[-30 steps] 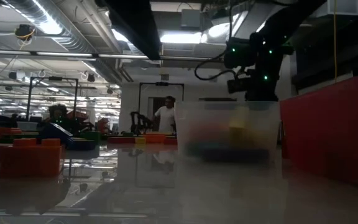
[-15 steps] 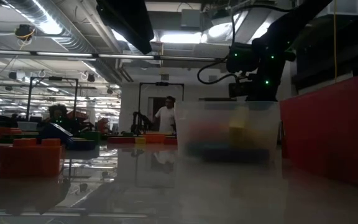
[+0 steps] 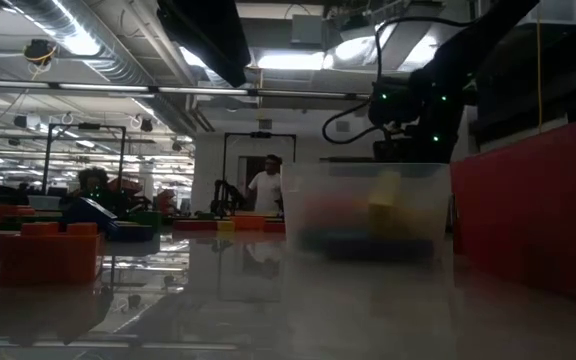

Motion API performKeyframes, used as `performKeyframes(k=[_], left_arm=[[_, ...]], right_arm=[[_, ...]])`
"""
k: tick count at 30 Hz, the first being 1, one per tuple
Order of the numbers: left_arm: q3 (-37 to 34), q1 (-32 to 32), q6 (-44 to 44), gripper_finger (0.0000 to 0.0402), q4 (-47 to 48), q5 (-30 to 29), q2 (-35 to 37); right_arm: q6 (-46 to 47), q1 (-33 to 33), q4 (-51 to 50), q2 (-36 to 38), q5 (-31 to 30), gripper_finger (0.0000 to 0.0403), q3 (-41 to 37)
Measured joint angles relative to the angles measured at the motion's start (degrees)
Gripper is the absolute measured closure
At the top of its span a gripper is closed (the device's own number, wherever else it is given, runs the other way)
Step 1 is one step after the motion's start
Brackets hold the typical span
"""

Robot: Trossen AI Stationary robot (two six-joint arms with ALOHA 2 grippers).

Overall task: Sort blocks by size
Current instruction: Put the green rectangular block into the transparent bin

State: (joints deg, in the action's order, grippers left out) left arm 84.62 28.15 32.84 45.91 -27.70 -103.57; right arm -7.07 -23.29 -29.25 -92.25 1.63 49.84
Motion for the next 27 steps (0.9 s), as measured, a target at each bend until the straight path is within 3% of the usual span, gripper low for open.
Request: performKeyframes(k=[10, 16, 19, 27], left_arm=[[0.00, -0.01, 0.00, 0.0194, -0.02, -0.03, -0.02], [0.00, -0.01, 0.00, 0.0194, -0.02, -0.18, -0.02], [0.00, 0.02, -0.71, 0.0194, 0.77, -1.08, 0.23], [-0.02, 0.36, 4.67, 0.0194, 9.22, -5.18, 5.07]], right_arm=[[0.00, 0.00, 3.68, 0.20, 0.96, 0.0233, -4.10], [-0.01, 0.02, 4.84, 0.20, 1.02, 0.0299, -4.19], [-0.02, 0.02, 3.85, 0.01, 1.26, 0.0307, -2.99], [0.18, 0.09, -2.38, 1.98, 9.82, 0.0304, 5.15]])
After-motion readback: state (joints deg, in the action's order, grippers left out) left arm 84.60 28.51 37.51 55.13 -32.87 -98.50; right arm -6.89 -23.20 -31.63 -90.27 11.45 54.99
